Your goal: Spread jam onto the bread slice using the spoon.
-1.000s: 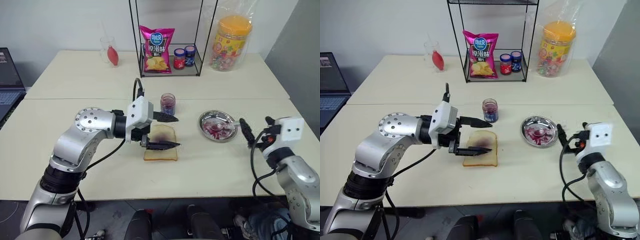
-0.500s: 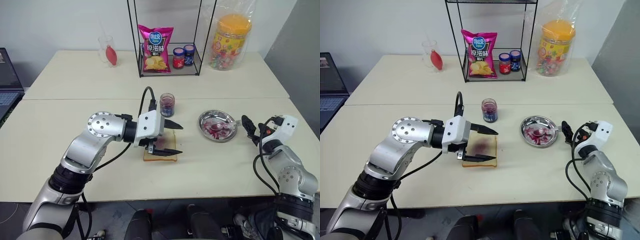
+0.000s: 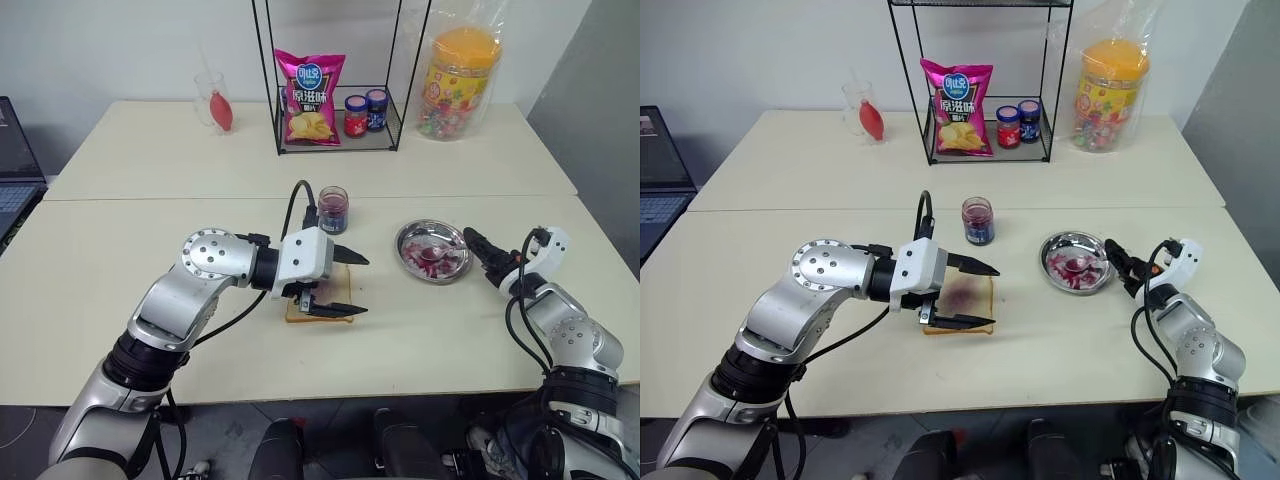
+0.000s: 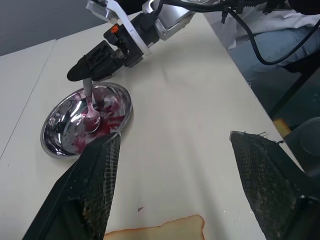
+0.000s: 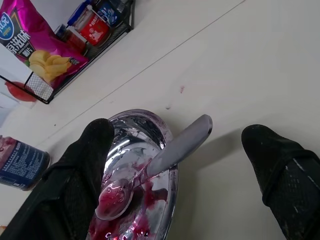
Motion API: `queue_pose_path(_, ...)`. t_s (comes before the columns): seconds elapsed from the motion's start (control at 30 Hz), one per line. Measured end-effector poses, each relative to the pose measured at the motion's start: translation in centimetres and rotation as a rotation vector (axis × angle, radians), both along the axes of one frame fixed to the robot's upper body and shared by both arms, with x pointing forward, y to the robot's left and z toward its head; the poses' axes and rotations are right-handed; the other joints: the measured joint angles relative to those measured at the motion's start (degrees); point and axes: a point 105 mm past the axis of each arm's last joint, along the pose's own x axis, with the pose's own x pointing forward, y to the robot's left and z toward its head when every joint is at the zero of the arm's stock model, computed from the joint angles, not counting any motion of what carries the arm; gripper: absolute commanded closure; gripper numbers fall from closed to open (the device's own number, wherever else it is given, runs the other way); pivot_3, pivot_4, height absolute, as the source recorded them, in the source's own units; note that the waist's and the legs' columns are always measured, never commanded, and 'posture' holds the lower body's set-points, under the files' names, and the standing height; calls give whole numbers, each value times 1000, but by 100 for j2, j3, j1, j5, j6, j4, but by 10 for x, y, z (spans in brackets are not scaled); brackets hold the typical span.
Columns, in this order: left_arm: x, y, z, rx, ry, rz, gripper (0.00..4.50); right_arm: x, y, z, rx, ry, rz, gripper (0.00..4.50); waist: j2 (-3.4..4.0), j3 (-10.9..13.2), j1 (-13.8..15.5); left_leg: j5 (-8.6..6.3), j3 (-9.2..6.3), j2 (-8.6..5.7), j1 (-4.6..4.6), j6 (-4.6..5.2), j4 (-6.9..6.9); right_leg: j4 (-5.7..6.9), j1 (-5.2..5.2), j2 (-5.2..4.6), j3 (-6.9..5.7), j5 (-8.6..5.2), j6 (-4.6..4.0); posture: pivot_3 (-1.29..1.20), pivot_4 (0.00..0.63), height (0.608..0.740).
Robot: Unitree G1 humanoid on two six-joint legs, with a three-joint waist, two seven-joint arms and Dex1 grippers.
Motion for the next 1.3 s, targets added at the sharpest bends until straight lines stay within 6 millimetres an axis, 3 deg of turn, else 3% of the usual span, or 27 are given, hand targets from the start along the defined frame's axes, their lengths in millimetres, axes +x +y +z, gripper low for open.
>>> queue_pose_path(0.1, 0, 0, 0, 1, 0, -1, 864, 2, 1, 3, 6, -9, 6, 0, 0, 0, 2, 0, 0, 0, -2, 0, 0, -1, 0, 0, 0, 0, 0, 0, 150, 740)
queue_pose_path(0.27, -1, 0, 0, 1, 0, -1, 839, 4, 2, -1, 27, 5, 9, 888, 0, 0, 2, 0, 0, 0, -2, 0, 0, -3, 0, 0, 0, 0, 1, 0, 150, 740)
queue_pose_path(0.43, 0, -2, 0, -10, 21, 16, 839, 5, 0, -1, 42, 7, 3, 2159, 1, 0, 2, 0, 0, 0, -3, 0, 0, -2, 0, 0, 0, 0, 0, 0, 150, 740)
queue_pose_path(0.8, 2, -1, 0, -18, 23, 37, 839, 4, -1, 4, 86, -22, 14, 4465, 1, 1, 2, 0, 0, 0, -2, 0, 0, -2, 0, 0, 0, 0, 1, 0, 150, 740)
queue_pose_path(0.9, 5, 4, 3, -48, 42, 74, 839, 5, 1, 17, 103, -71, 32, 4465, 1, 0, 2, 0, -2, 0, -1, 0, 0, -1, 0, 0, -2, 0, 0, 0, 150, 740)
queue_pose_path(1.13, 9, 16, -2, -87, 82, 159, 839, 3, 1, 21, 120, -72, 34, 4465, 2, 1, 3, 0, -1, 0, -2, 0, 0, -2, 0, 0, -1, 0, 0, 0, 150, 740)
queue_pose_path(1.3, 18, 46, -2, -134, 117, 323, 839, -7, -4, 41, 71, -119, 35, 4465, 10, 6, -1, 0, -1, 2, -3, 0, -4, -3, -3, 0, -1, -2, -1, 0, 150, 740)
